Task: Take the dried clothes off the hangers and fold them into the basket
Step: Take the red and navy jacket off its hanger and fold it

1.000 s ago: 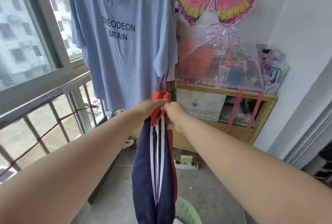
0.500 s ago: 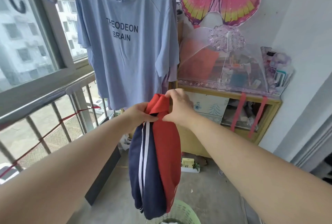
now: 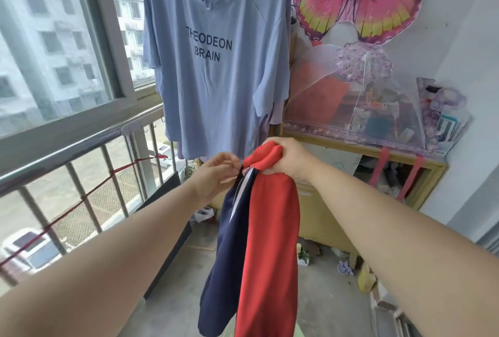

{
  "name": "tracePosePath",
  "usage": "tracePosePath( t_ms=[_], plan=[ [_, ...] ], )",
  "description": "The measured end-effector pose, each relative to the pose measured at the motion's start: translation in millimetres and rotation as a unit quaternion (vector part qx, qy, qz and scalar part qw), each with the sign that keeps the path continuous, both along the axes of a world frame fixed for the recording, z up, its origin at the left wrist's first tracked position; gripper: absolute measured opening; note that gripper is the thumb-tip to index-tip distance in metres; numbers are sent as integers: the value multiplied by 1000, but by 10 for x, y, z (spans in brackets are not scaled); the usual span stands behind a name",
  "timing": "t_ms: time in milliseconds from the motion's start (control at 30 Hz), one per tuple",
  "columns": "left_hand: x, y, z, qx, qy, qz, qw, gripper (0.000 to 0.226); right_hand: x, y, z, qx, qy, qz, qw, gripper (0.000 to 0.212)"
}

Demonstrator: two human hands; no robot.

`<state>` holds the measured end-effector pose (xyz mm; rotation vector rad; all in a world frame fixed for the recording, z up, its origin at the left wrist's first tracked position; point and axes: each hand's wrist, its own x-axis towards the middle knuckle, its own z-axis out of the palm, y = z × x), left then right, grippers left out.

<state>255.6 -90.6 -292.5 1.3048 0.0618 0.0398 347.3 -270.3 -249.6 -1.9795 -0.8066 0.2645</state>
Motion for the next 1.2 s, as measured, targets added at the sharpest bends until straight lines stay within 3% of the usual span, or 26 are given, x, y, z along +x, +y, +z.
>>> tracePosePath(
  t_ms=[33,67,100,133,200,267,333,467,533,767,867,1033,1200],
  plan=[
    [-3,46,-75,7,41,23,999,24,0,-29,77,16,-4,-5,1000,42],
    [1,85,-159,81,91,49,991,21,1,-60,157,34,-6,-11,999,43],
    [5,126,-273,219,152,55,962,17,3,-84,220,49,-7,-15,999,45],
    [-4,146,-386,352,213,34,911,15,8,-106,273,61,-7,-18,998,47],
    [-29,95,-591,464,287,-54,836,27,17,-134,347,73,-9,-18,997,48],
    [-11,19,-769,507,263,-87,816,47,8,-156,375,73,-11,-12,997,47],
    [13,-72,-838,559,199,-51,804,53,-14,-173,368,74,-19,-1,997,46],
    [63,-162,-888,515,112,57,848,32,-22,-288,321,93,-17,-8,995,47],
    [75,-178,-895,480,81,63,871,29,-13,-382,308,105,-10,-16,994,47],
    [156,-365,-934,478,79,-31,874,70,-39,-520,354,133,-2,-42,990,44],
    [151,-431,-989,452,101,2,886,77,-57,-531,411,147,8,-46,988,42],
    [175,-451,-1057,449,90,70,886,40,-77,-515,448,140,1,-46,989,43],
    [99,-360,-1044,458,100,44,882,32,19,-532,369,136,-16,-104,985,44]
  ],
)
